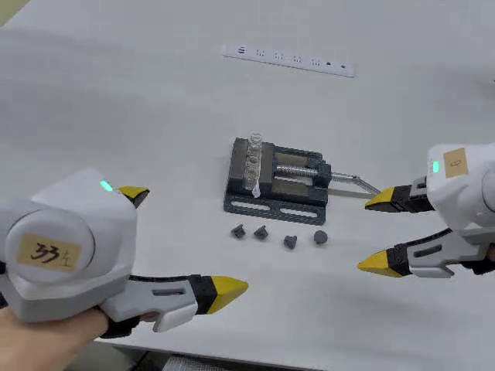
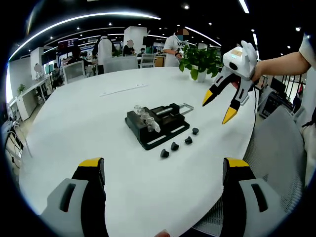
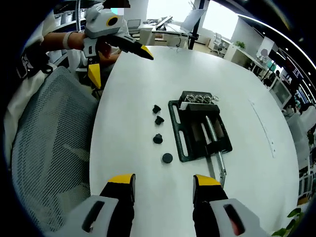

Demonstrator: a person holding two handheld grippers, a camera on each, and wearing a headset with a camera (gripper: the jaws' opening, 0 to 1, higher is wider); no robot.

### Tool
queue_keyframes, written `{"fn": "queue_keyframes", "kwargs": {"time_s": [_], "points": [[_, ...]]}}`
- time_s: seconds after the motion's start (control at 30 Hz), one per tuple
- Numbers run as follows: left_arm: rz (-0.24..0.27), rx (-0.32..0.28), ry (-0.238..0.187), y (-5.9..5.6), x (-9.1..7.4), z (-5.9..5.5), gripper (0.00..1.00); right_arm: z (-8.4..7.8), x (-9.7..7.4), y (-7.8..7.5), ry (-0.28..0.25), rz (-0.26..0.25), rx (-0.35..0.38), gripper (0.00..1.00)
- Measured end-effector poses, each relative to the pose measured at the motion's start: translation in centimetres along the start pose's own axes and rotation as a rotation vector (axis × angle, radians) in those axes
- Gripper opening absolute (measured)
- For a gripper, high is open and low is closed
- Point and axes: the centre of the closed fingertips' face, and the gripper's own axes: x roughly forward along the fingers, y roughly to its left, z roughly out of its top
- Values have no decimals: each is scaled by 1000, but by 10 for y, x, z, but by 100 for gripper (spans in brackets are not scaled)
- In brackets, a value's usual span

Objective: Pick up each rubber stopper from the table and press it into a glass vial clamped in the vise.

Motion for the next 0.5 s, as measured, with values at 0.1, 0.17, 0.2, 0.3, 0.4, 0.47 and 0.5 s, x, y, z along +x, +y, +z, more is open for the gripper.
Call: {"fn": "queue_keyframes", "kwargs": {"time_s": [0.1, 0.17, 0.2, 0.3, 0.4, 0.47, 0.5], "points": [[-1, -2, 1, 1, 0, -1, 99, 2, 5, 0, 22, 23, -49, 41], [-2, -4, 1, 1, 0, -1, 99, 4, 9, 0, 40, 40, -93, 39], [-2, -4, 0, 1, 0, -1, 99, 5, 12, 0, 49, 53, -113, 37], [-4, -5, 4, 0, 0, -2, 99, 7, 18, -3, 70, 61, -159, 36], [-3, -9, 5, 0, -1, -3, 99, 8, 24, -2, 94, 80, -203, 35], [-3, -13, 8, 0, -1, -4, 99, 9, 28, 0, 102, 111, -215, 34], [-3, -14, 8, 0, -1, -4, 99, 9, 29, -1, 105, 110, -220, 35]]}}
